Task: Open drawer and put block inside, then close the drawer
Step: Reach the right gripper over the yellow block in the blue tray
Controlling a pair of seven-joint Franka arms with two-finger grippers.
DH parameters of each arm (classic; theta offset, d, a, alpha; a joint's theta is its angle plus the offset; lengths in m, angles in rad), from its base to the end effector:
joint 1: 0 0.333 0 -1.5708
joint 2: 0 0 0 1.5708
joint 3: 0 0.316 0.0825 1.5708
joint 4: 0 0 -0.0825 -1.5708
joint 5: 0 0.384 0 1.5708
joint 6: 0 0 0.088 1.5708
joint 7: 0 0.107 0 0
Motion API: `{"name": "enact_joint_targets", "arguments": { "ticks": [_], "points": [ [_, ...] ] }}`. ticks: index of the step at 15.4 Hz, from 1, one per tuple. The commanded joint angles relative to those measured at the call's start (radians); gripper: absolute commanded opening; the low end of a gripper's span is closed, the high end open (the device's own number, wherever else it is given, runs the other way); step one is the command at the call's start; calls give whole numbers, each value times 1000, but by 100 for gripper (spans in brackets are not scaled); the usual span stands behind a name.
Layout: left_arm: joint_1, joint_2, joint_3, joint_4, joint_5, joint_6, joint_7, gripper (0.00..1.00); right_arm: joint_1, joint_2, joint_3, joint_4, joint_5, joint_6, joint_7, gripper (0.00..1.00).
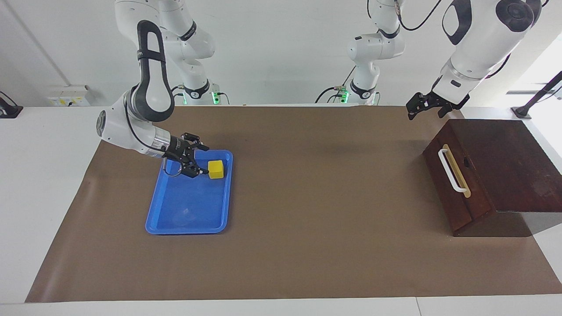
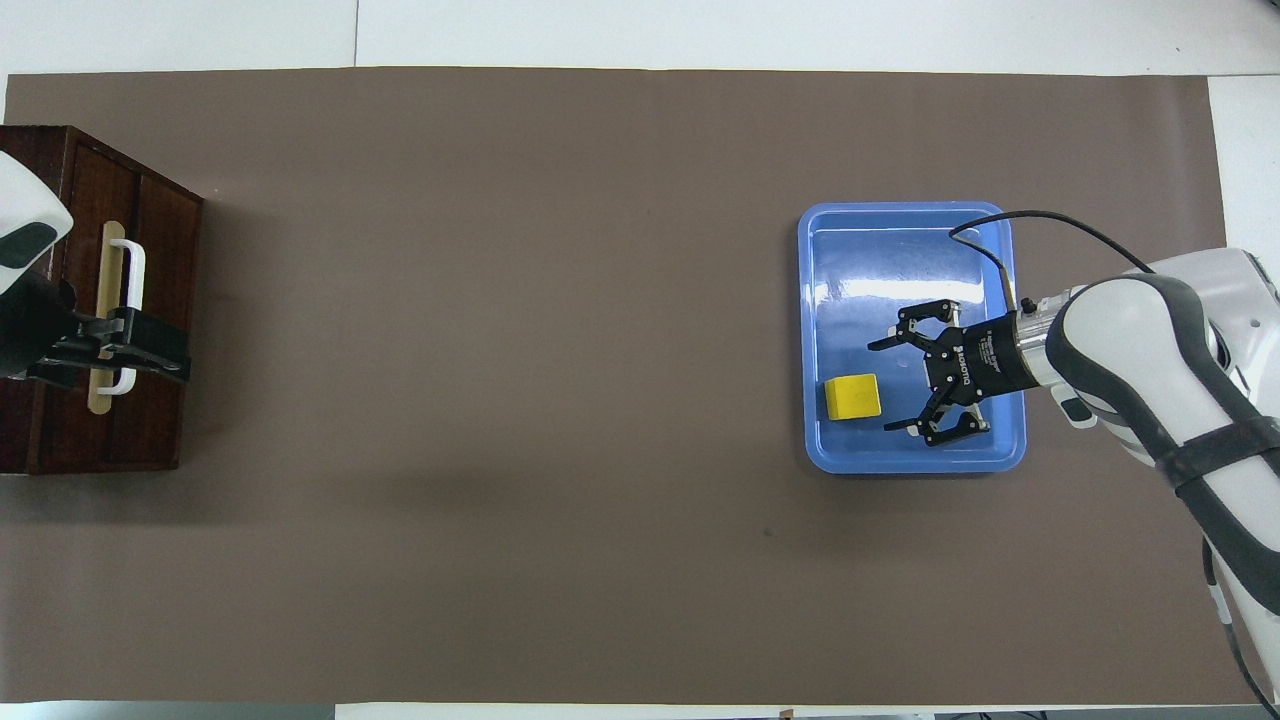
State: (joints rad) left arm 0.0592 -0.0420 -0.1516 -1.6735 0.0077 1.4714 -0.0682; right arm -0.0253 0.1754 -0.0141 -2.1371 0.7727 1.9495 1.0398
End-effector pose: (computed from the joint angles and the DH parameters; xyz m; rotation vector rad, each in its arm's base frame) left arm 0.5251 -0.0493 0.5913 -3.1047 0.0363 0.2473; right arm 0.5338 0.0258 0.3138 -1.8992 1.7905 0.8365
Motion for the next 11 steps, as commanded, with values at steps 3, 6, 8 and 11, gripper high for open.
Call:
{"name": "enact_joint_targets", "arguments": {
  "ticks": [3,6,8,11],
  "points": [
    [5,-18,3,-15,-11,12,7,100,-2,7,5,-30,52,75,-119,100],
    [-1,-24,0,-17,-11,-9,18,100,4,29,5,-58,126,121,-184,100],
    [-44,-25,-22,-12,-3,0,8,100,21,29,5,-69,137,146,-191,100],
    [-32,-27,-16,-9,-5,13,-24,100,22,29,5,-83,149,152,-205,100]
  ]
}}
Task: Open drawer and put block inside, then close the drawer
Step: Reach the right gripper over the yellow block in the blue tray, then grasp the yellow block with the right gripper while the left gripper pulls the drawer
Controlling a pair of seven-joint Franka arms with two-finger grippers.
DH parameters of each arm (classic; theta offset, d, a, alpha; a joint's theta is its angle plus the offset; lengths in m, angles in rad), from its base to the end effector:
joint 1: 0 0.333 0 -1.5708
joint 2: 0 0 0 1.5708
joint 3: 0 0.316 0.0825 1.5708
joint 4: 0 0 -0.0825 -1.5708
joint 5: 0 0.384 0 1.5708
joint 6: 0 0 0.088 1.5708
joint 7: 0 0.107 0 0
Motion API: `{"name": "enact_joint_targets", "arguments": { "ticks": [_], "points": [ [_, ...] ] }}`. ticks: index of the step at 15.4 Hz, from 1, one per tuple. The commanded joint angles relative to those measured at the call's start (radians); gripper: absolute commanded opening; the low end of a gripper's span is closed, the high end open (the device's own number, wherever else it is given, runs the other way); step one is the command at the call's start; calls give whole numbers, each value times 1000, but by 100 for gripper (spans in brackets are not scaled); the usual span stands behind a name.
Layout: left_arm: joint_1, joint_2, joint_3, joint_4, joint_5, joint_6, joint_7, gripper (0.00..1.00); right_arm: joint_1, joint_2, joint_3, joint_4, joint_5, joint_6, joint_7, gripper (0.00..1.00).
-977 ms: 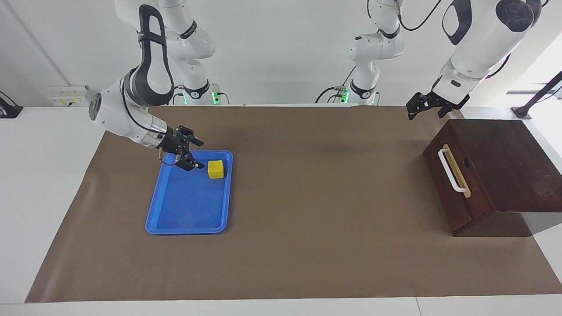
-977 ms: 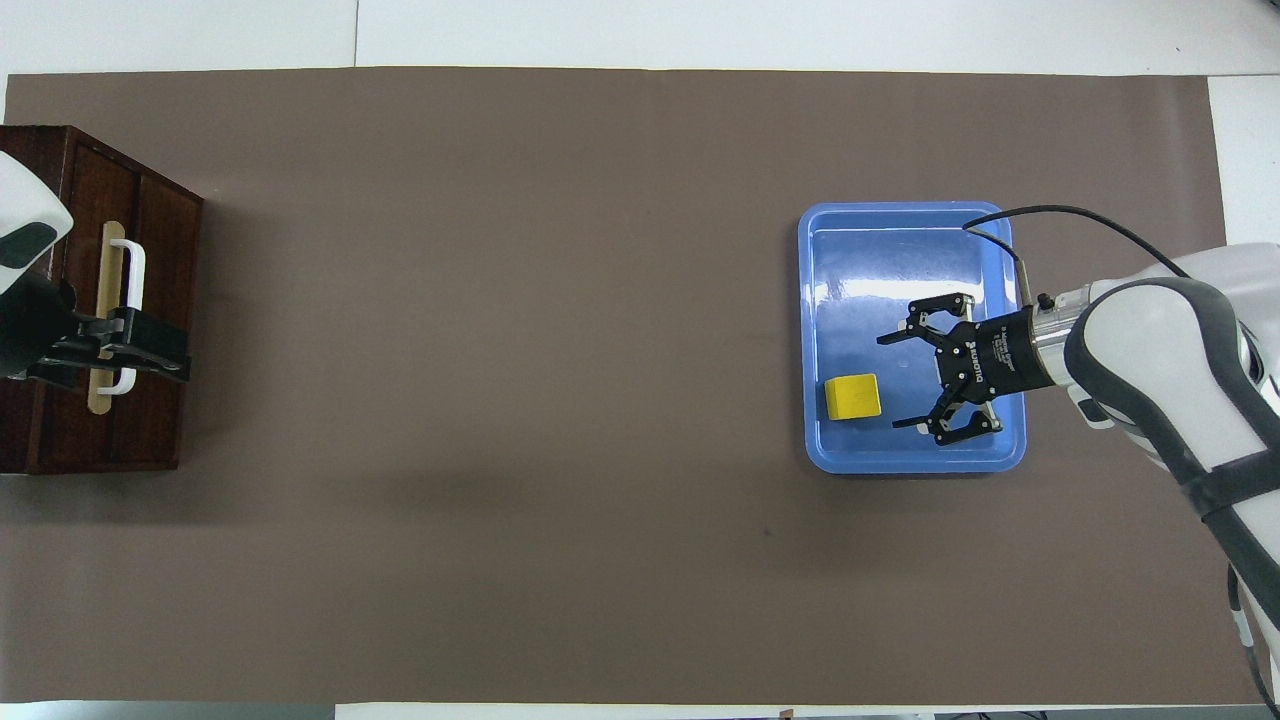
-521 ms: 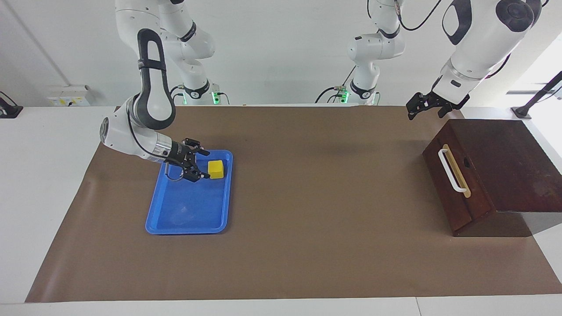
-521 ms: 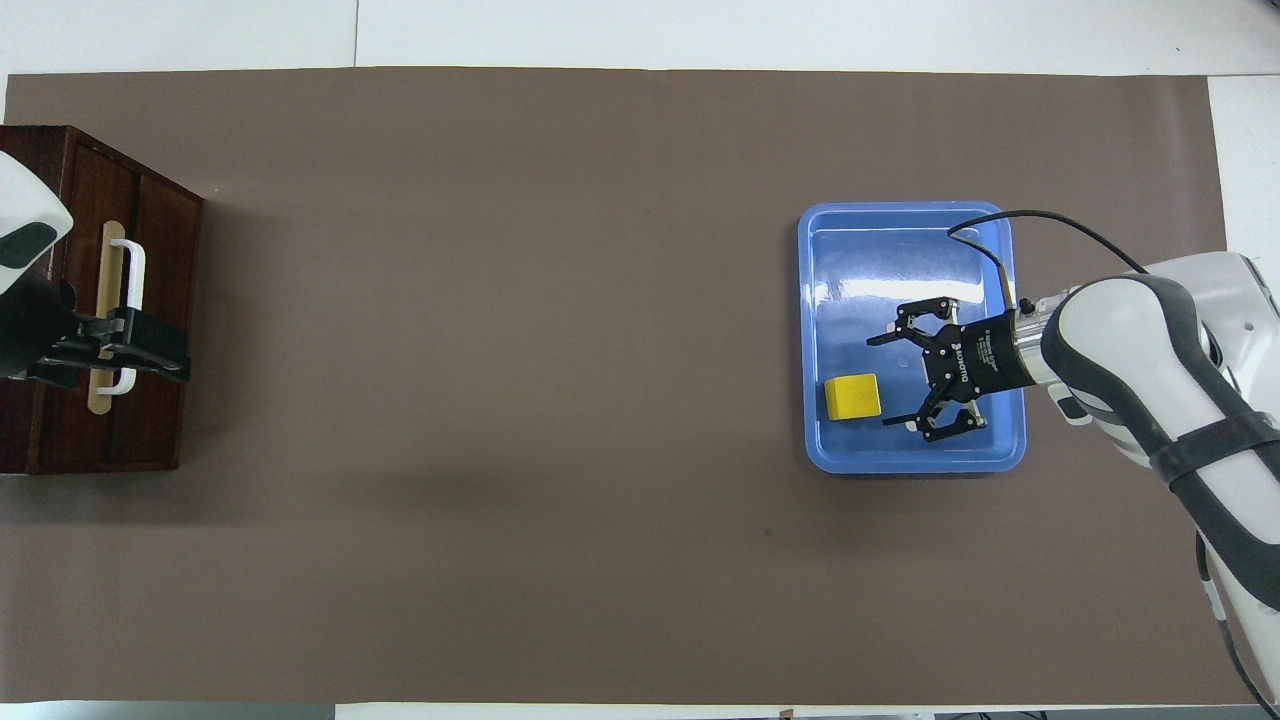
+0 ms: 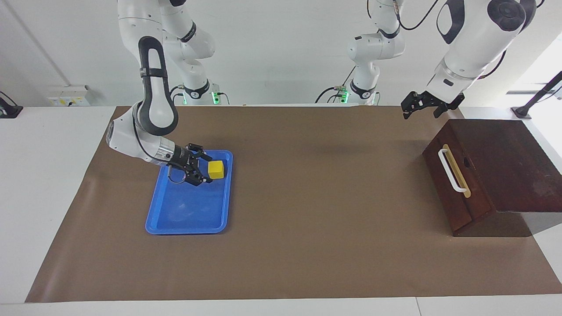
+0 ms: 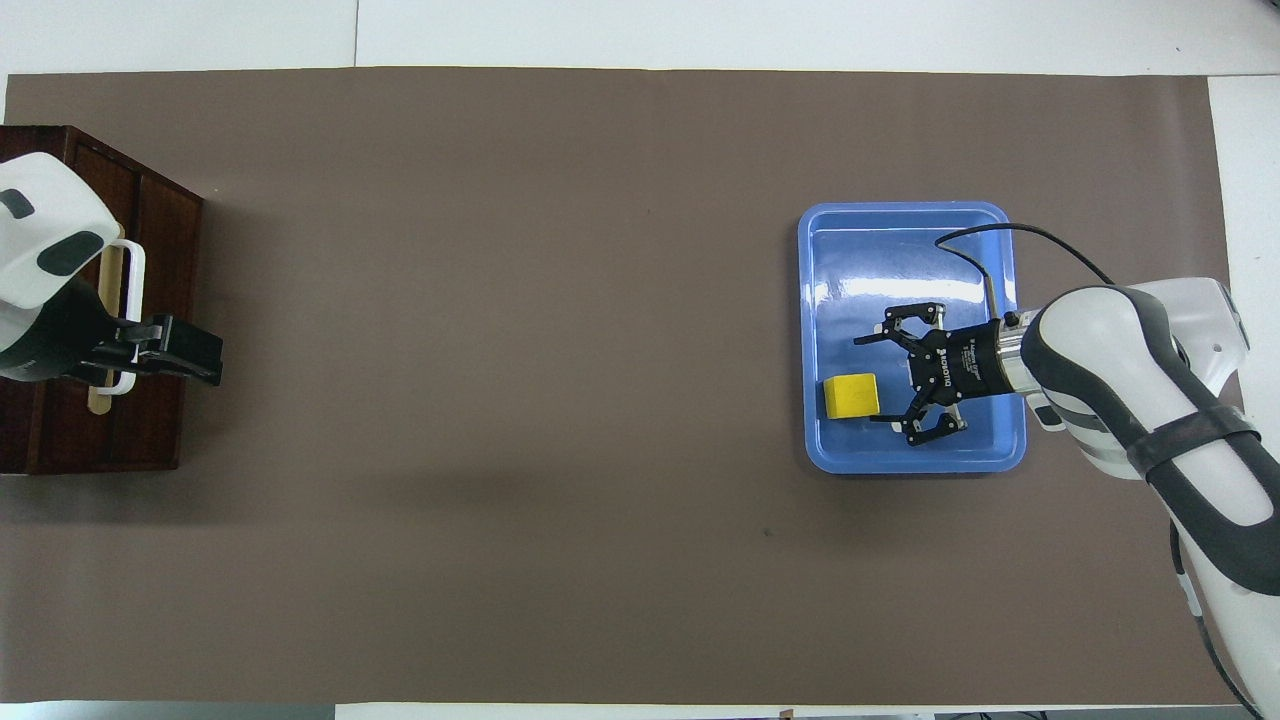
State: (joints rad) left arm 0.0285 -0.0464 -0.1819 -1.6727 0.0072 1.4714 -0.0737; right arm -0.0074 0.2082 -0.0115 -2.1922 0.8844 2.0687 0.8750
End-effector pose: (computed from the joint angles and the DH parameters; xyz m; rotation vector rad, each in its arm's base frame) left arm 0.5200 -0.0817 0.5939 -3.0970 0.1219 0.2374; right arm 0.5292 0.0302 0.2805 -1.8853 1.7024 0.7510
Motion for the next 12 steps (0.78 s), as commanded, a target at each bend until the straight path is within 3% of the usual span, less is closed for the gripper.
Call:
{"name": "enact_joint_targets", "arguments": {
  "ticks": [1,3,5,8,9,10,12],
  "points": [
    [-4,-24,13,-19,-1,35,-68,100,6,-4,2,-27,38,33,-41,100],
    [-16,-26,9,-79,35,198,-84,100,6,-4,2,-27,38,31,-41,100],
    [-51,-3,2,-114,187,280,-77,100,4,-6,2,-29,38,31,-48,100],
    [-47,58,4,-182,272,415,-71,100,4,-6,2,-29,38,31,-47,100],
    [-48,81,4,-206,359,470,-71,100,4,-4,2,-29,38,31,-44,89],
    [-45,103,4,-223,422,513,-69,100,4,-4,2,-29,39,31,-41,62],
    [-4,160,5,-231,450,599,-49,100,4,-4,2,-29,39,33,-31,30]
  ]
}}
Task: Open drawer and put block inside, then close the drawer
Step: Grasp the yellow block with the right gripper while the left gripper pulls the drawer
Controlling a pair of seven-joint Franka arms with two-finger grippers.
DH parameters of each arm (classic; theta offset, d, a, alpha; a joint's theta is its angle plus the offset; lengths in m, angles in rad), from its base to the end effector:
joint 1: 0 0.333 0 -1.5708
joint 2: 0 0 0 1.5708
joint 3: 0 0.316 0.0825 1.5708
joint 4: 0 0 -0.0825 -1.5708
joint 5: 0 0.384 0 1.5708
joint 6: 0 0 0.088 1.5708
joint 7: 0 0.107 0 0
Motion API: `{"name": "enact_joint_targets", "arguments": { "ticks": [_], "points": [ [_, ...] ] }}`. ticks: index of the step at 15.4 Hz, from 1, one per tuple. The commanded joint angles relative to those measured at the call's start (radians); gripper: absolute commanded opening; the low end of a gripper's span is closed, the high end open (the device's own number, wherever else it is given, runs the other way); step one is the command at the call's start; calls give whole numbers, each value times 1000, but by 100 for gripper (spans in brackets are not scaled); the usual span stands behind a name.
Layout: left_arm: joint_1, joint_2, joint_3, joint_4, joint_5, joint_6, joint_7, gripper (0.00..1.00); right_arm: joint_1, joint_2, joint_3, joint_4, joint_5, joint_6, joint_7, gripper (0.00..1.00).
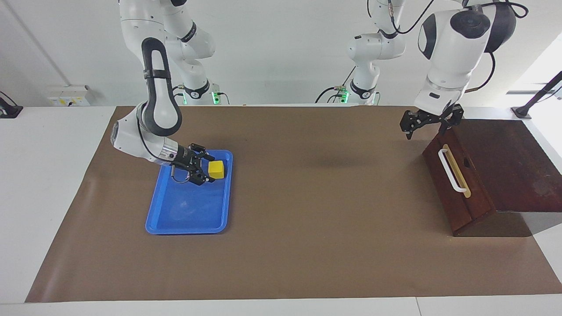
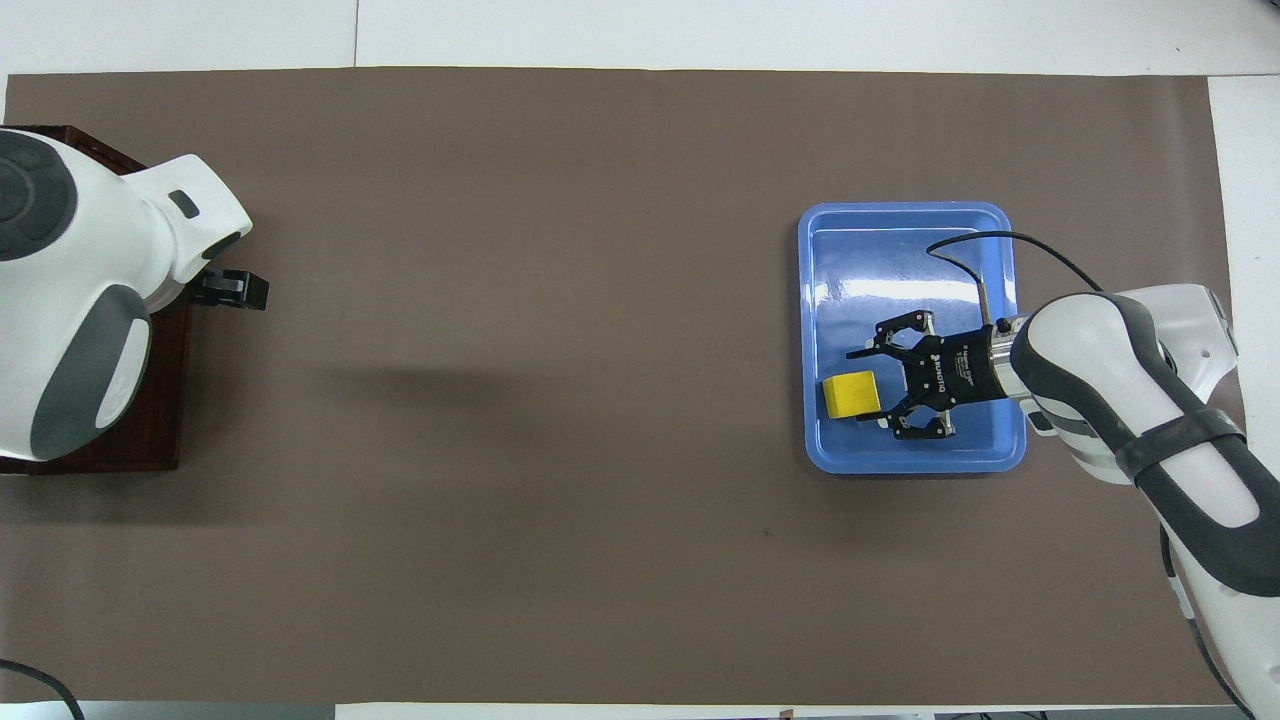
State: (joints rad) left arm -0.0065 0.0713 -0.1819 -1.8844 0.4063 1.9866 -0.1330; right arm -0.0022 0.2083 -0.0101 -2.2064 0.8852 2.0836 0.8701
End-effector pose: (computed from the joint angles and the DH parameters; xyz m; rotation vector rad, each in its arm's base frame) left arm 0.5793 -0.0832 0.4754 -2.7716 0.2985 -0.1267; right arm 0.5255 0.0323 0.2753 -1.8919 1.7068 0.7483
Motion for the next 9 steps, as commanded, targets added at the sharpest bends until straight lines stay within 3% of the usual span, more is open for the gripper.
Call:
{"name": "enact_joint_targets", "arguments": {
  "ticks": [1,2,4,9],
  "points": [
    [64,53,4,-31,52,125,44,100,-1,-4,1,-15,38,18,-25,13],
    [88,53,5,-51,52,170,80,100,-1,-4,1,-13,38,18,-25,0],
    [138,53,4,-70,52,207,131,100,-2,-3,1,-7,37,12,-20,0],
    [143,45,5,-139,54,241,130,100,2,-12,1,45,28,-29,28,0]
  ]
}}
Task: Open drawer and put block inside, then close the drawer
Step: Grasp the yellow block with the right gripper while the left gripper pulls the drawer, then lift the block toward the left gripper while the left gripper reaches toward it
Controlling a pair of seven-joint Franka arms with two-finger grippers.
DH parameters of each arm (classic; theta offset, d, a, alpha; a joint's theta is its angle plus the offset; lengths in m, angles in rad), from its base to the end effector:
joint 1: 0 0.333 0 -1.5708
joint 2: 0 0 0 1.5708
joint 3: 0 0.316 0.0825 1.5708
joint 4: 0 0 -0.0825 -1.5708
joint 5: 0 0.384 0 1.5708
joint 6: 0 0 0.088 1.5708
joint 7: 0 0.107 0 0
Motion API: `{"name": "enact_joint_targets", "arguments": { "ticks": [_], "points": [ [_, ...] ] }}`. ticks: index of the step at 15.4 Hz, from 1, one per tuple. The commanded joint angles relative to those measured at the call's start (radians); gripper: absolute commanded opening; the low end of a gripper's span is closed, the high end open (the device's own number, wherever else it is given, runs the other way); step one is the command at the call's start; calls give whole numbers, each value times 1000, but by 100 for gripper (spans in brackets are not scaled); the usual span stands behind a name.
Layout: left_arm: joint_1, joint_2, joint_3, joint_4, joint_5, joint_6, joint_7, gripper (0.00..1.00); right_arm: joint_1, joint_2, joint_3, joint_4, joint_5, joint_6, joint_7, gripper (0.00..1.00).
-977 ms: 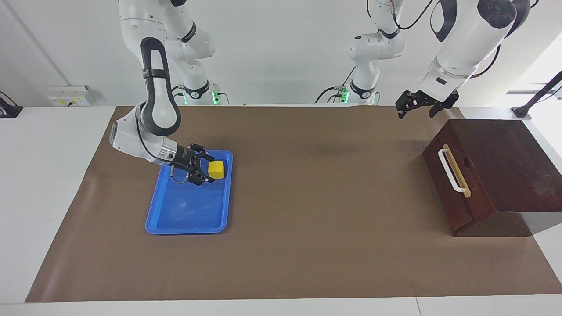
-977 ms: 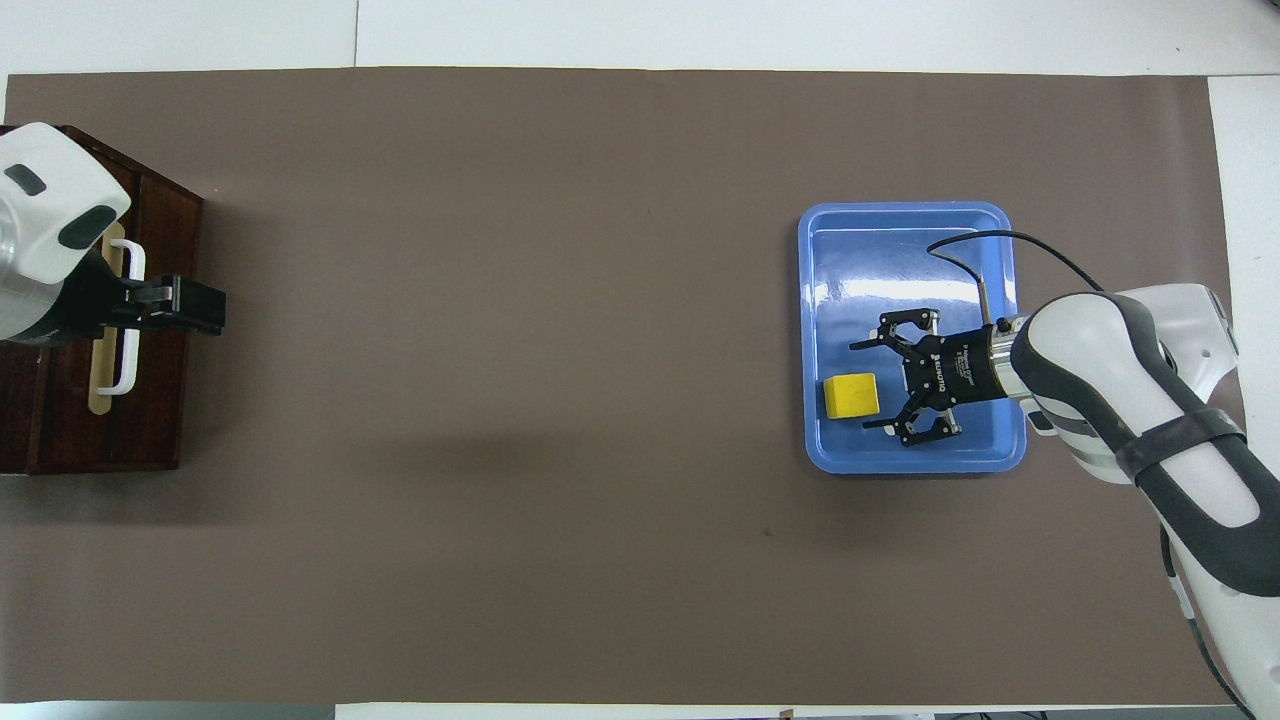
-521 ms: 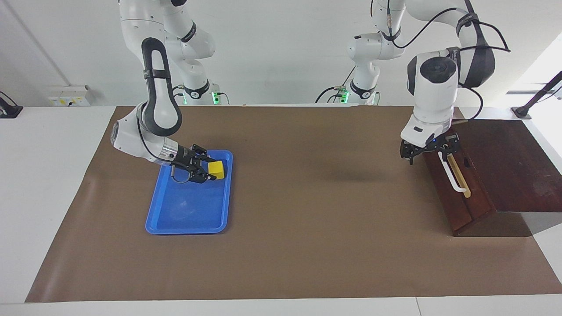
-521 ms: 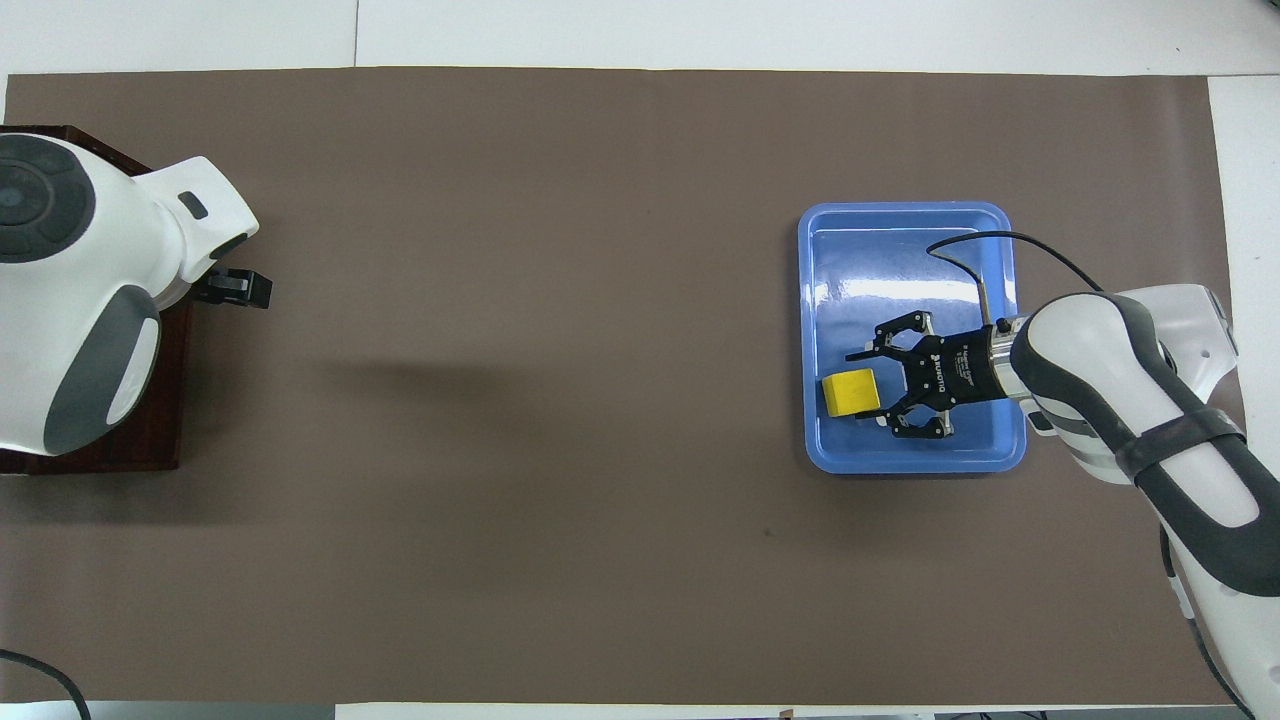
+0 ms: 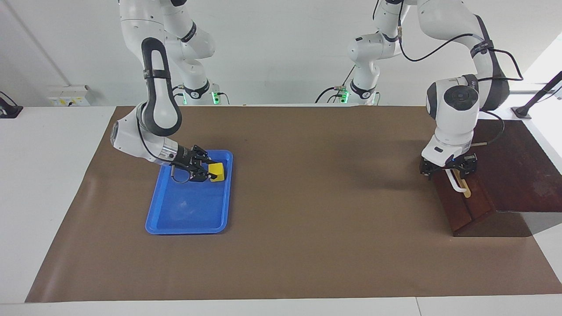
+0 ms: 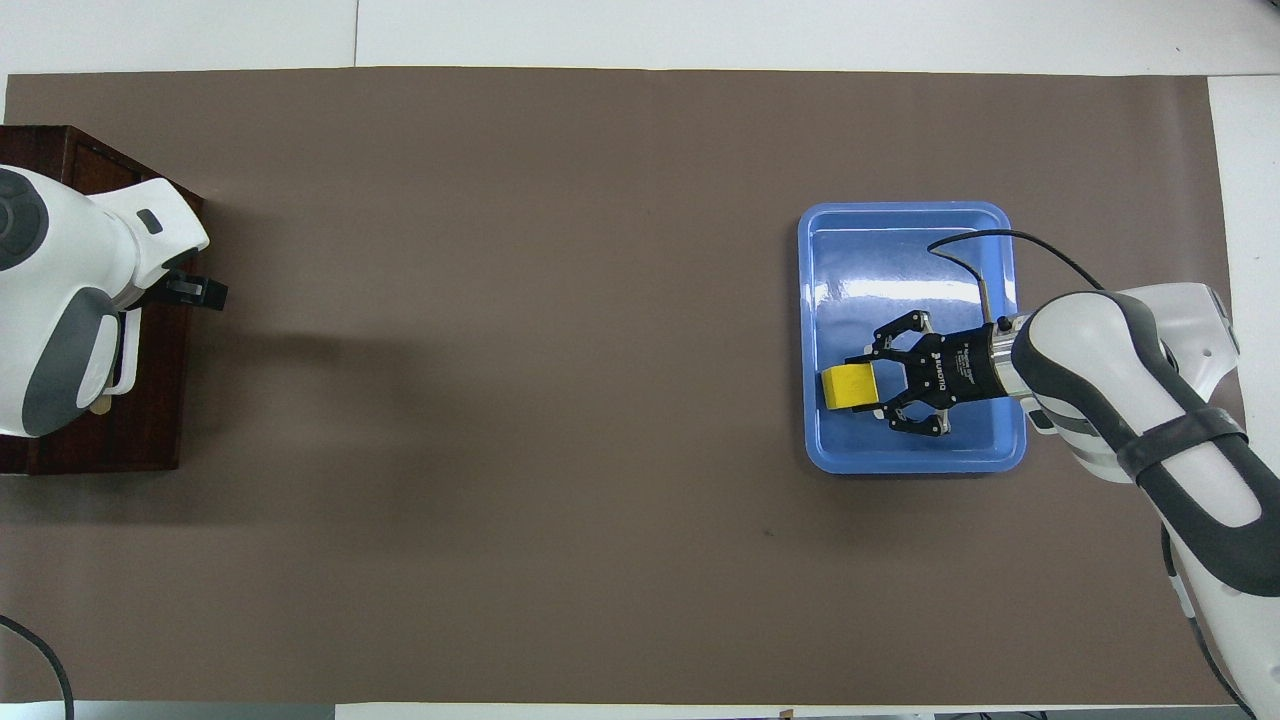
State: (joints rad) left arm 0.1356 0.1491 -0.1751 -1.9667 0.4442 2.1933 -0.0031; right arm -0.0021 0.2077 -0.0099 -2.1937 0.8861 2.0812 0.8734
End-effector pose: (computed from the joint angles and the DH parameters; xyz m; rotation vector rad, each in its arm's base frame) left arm 0.5975 -0.0052 0.4087 -2.7688 0.3906 -0.1248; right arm 0.5297 0.0327 0.2805 -1.8899 1.7012 0.7387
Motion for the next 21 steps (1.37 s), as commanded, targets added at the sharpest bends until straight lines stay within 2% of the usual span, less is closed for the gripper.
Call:
{"name": "enact_joint_targets", "arguments": {
  "ticks": [1,3,6,8,13,16,17,18,20,21],
  "points": [
    [-1,-36,-1,-73,16,40,-3,100,4,-14,-1,66,19,-64,59,0],
    [2,-39,0,-109,19,66,-3,100,4,-24,-1,147,-30,-139,129,0],
    [-20,-36,-4,-106,27,80,-36,100,5,-31,10,259,-71,-225,225,0],
    [-121,-31,-4,-83,24,69,-162,100,49,-33,8,316,-88,-262,274,0],
    [-286,-36,-7,-78,-10,25,-405,100,126,-33,10,417,-105,-262,401,0],
    [-307,-36,-7,-70,-36,10,-420,100,171,-34,10,446,-105,-253,452,0],
    [-304,-31,-7,-51,-47,-21,-419,100,180,-33,10,456,-104,-250,466,0],
    [-307,-17,-7,24,-79,-96,-419,100,188,-31,10,462,-104,-247,473,0],
    [-318,48,-6,234,-184,-293,-434,100,197,-30,10,468,-104,-244,490,0],
    [-396,58,-7,393,-411,-405,-1204,100,253,-27,10,463,-104,-157,560,0]
  ]
}}
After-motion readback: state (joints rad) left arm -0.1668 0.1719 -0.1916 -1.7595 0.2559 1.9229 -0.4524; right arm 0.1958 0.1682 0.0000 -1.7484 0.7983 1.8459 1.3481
